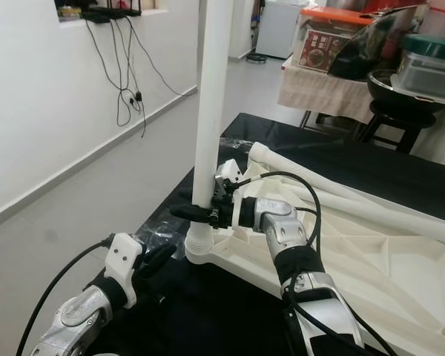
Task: Building children table
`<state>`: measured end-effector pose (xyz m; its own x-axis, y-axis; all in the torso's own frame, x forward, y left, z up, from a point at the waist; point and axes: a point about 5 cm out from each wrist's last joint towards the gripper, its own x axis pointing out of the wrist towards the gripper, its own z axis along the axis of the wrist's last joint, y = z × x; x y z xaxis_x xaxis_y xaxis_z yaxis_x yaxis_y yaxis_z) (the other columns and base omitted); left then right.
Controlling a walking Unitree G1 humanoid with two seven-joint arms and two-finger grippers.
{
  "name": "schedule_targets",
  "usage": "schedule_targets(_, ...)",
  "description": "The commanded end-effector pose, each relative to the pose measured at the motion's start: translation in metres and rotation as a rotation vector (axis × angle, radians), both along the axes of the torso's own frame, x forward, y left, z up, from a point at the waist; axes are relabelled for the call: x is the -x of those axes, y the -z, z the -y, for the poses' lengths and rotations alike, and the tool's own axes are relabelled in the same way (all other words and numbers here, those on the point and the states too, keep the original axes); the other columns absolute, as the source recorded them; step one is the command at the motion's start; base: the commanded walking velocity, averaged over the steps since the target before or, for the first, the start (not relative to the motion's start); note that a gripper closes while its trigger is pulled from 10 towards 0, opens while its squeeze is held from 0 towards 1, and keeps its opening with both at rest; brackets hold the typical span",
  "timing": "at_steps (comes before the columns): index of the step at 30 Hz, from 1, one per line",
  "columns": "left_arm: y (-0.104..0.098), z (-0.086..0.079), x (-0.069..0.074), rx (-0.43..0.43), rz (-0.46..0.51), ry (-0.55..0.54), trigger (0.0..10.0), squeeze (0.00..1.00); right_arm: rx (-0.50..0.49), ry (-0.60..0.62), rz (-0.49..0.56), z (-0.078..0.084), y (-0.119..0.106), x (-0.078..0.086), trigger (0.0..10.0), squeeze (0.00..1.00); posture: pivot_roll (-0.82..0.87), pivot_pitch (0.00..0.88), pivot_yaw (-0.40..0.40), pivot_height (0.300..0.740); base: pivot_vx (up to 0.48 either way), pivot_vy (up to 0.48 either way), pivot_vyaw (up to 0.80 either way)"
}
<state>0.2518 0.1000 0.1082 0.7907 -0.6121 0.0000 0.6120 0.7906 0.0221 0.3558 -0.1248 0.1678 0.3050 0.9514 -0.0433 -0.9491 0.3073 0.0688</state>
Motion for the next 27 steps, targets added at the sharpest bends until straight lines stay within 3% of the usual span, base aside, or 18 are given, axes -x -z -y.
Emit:
schedule_targets(1,0.001,0.001,0.0,0.002,0.001,-0.001,10.0,0.0,-0.03,0.034,0.004,0.008,0.0,0.001,0.0,0.0,0.05,0.0,-0.09,0.74,0.0,0.0,0.0)
schedule_targets(3,0.0,0.001,0.0,0.004,0.0,0.0,10.0,0.0,-0.02,0.063,0.012,0.013,0.003,0.003,0.0,0.0,0.05,0.0,-0.09,0.74,0.0,0.0,0.0)
schedule_targets(5,0.0,-0.001,0.002,0.011,-0.005,0.004,10.0,0.0,0.003,0.184,0.012,0.023,0.015,0.016,0.0,0.0,0.03,0.0,-0.085,0.74,0.0,0.0,0.0)
schedule_targets(6,0.0,-0.002,0.003,0.013,-0.009,0.006,10.0,0.0,0.012,0.304,-0.014,0.018,0.025,0.023,0.0,0.0,0.03,0.0,-0.085,0.74,0.0,0.0,0.0)
schedule_targets(7,0.0,-0.002,0.003,0.013,-0.009,0.006,10.0,0.0,0.012,0.304,-0.014,0.018,0.025,0.023,0.0,0.0,0.03,0.0,-0.085,0.74,0.0,0.0,0.0)
schedule_targets(8,0.001,-0.004,0.004,0.014,-0.011,0.008,10.0,0.0,-0.002,0.636,-0.043,0.011,0.037,0.025,0.0,0.0,0.02,0.0,-0.088,0.74,0.0,0.0,0.0)
schedule_targets(9,0.0,-0.006,0.005,0.015,-0.012,0.009,10.0,0.0,-0.023,0.953,-0.167,0.003,0.054,0.043,0.0,0.0,0.02,0.0,-0.076,0.74,0.0,0.0,0.0)
schedule_targets(11,0.0,-0.006,0.005,0.015,-0.012,0.009,10.0,0.0,-0.023,0.953,-0.167,0.003,0.054,0.043,0.0,0.0,0.02,0.0,-0.076,0.74,0.0,0.0,0.0)
schedule_targets(12,-0.001,-0.007,0.005,0.017,-0.014,0.01,10.0,0.0,0.02,1.028,-0.257,-0.009,0.069,0.065,0.0,0.0,0.02,0.0,-0.069,0.74,0.0,0.0,0.0)
schedule_targets(13,0.0,-0.009,0.005,0.017,-0.017,0.01,10.0,0.0,0.039,1.001,-0.136,-0.015,0.057,0.066,0.0,0.0,-0.02,0.0,-0.047,0.74,0.0,0.0,0.0)
schedule_targets(16,0.0,-0.008,0.004,0.028,-0.027,0.015,10.0,0.0,0.094,0.909,-0.057,-0.012,0.054,0.055,0.0,0.0,0.02,0.0,-0.071,0.74,0.0,0.0,0.0)
schedule_targets(21,0.0,-0.01,0.005,0.031,-0.026,-0.01,10.0,0.0,0.105,0.917,-0.066,-0.01,0.057,0.052,0.0,0.0,0.01,0.0,-0.062,0.74,0.0,0.0,0.0)
schedule_targets(22,0.0,-0.011,0.005,0.033,-0.023,-0.026,10.0,0.0,0.12,0.931,-0.076,-0.01,0.057,0.054,10.0,0.0,0.01,0.0,-0.064,0.74,0.0,0.0,0.0)
schedule_targets(25,0.0,-0.012,0.005,0.034,-0.021,-0.033,10.0,0.0,0.092,0.927,-0.104,-0.008,0.056,0.055,10.0,0.0,0.01,0.0,-0.063,0.74,0.0,0.0,0.0)
schedule_targets(26,0.0,-0.01,0.004,0.034,-0.026,-0.021,10.0,0.0,0.071,0.889,-0.129,-0.01,0.053,0.054,10.0,1.0,0.01,0.0,-0.064,0.74,0.0,0.0,0.0)
schedule_targets(27,0.0,-0.009,0.004,0.034,-0.031,-0.011,10.0,0.0,0.055,0.861,-0.145,-0.012,0.051,0.053,10.0,1.0,0.01,0.0,-0.064,0.74,0.0,0.0,0.0)
